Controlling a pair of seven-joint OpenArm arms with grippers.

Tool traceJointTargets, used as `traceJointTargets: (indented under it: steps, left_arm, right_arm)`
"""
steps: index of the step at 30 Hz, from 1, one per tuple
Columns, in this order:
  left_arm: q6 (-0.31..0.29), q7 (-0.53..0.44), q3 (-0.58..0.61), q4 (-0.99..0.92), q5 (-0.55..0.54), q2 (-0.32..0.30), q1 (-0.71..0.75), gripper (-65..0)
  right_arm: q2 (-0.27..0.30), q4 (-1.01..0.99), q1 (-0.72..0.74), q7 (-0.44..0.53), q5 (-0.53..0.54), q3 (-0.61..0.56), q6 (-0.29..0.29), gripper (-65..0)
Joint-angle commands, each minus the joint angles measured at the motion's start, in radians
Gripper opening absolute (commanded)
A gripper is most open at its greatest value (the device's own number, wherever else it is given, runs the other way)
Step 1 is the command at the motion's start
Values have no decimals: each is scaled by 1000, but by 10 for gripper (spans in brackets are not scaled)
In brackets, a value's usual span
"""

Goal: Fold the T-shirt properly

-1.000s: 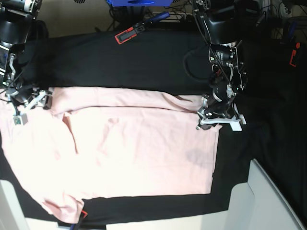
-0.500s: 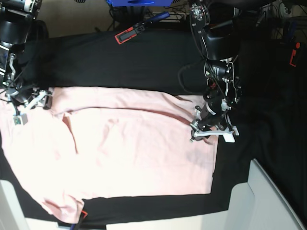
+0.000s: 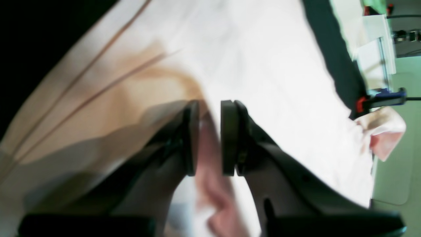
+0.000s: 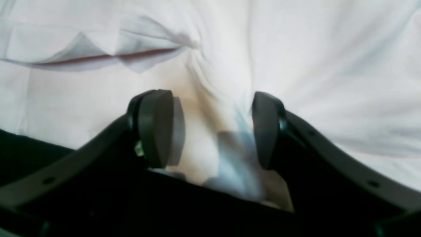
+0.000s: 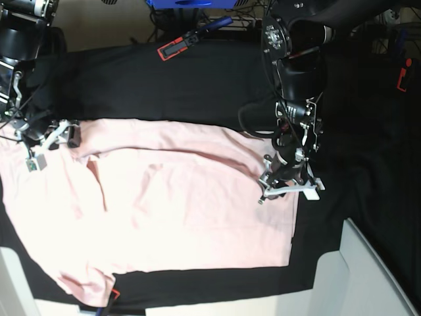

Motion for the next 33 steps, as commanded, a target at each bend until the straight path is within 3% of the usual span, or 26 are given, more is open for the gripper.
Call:
traceJointTargets:
  steps: [1, 7, 10, 14, 20, 22, 25, 29, 33]
  left_arm:
    - [-13, -22, 4, 21, -8, 0, -28, -543]
    - [-13, 4, 7, 153, -10, -19, -11, -544]
    - [-13, 85, 5, 268, -8, -25, 53, -544]
    - [-13, 134, 5, 437, -4, -65, 199, -544]
    - [-13, 145, 2, 596, 196, -125, 431, -544]
    - [-13, 143, -4, 633, 257, -125, 485, -543]
    - [-13, 150, -4, 675, 246, -129, 555, -539]
    - [-13, 150, 5, 699, 216, -128, 618, -539]
    - [-13, 150, 5, 693, 211, -123, 638, -539]
  right_arm:
    - [9, 6, 6, -18, 1, 0, 14, -296]
    - [11, 9, 9, -13, -2, 4, 14, -296]
    - [17, 11, 15, -12, -2, 12, 14, -296]
    - [12, 6, 34, -12, -2, 116, 14, -296]
    - [12, 14, 69, -16, -2, 253, 14, -290]
    - [9, 31, 77, -21, 1, 299, 14, -257]
    - [-32, 57, 77, -85, 1, 417, 14, -144]
    - [-80, 87, 91, -162, 3, 685, 14, -139]
    - [-78, 61, 101, -239, 3, 816, 14, -142]
